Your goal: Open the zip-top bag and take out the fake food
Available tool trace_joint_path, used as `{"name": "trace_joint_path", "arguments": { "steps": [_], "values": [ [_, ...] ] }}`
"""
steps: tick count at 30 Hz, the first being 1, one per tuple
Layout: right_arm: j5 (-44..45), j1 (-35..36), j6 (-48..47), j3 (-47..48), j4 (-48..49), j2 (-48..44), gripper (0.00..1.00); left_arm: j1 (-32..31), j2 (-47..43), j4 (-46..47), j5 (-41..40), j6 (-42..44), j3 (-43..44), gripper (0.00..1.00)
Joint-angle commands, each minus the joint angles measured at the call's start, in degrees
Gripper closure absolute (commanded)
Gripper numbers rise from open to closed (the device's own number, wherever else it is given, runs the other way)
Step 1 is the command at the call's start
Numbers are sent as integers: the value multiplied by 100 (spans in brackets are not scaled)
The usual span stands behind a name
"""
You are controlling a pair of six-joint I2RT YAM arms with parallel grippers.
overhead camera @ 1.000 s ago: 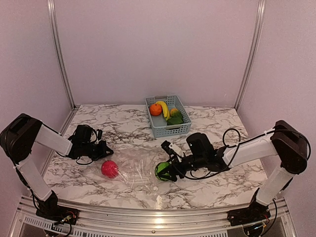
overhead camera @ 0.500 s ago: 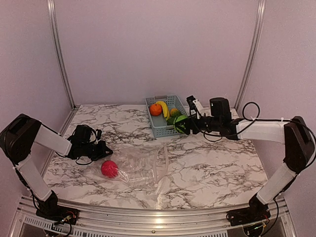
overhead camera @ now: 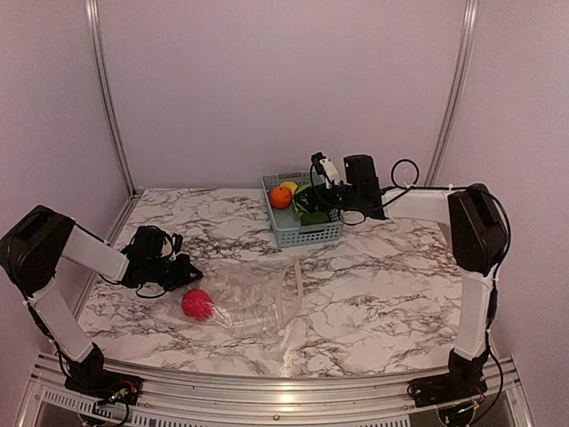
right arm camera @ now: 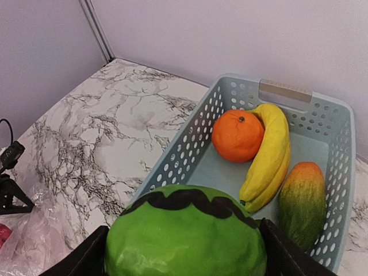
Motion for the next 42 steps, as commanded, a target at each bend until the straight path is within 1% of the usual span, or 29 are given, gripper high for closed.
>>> {"name": "trace_joint_path", "arguments": {
  "steps": [1,3,7,11,14,17,20,23,25,30,33,37,40,42],
  "values": [
    [-74,17,-19,686,-270,550,23,33,-71,47,56,-17,-148,100],
    [-163,22,43,887,-253,791,22,30,-59,62,83,-14,-150,100],
    [-284,29,136,1110,-232,1100,15,30,-85,30,81,-2,-154,100],
    [-234,31,110,1213,-287,1141,7,31,-93,34,83,9,-158,100],
    [-192,35,46,1299,-400,1100,5,35,-68,61,82,3,-172,100],
    [-115,29,-16,1276,-480,961,6,30,-46,90,84,-20,-178,100],
    [-7,27,-145,1085,-408,637,6,32,-36,110,80,-29,-180,100],
    [281,-1,-411,859,-264,252,3,31,-37,115,91,-34,-186,100],
    [262,-65,-667,701,-80,6,1,30,-49,123,89,-29,-182,100],
    [223,-254,-621,529,20,-512,1,30,-53,139,89,-34,-197,100],
    [-286,-376,-626,461,-100,-685,1,31,-26,182,96,-45,-198,100],
    [-474,-400,-814,536,-869,-813,6,30,-2,218,96,-55,-207,100],
    [-725,-400,-611,-32,-907,-1217,8,31,20,246,97,-63,-228,100],
    [-968,-396,-394,-680,-871,-1554,11,33,41,274,87,-62,-240,100]
  ]
}}
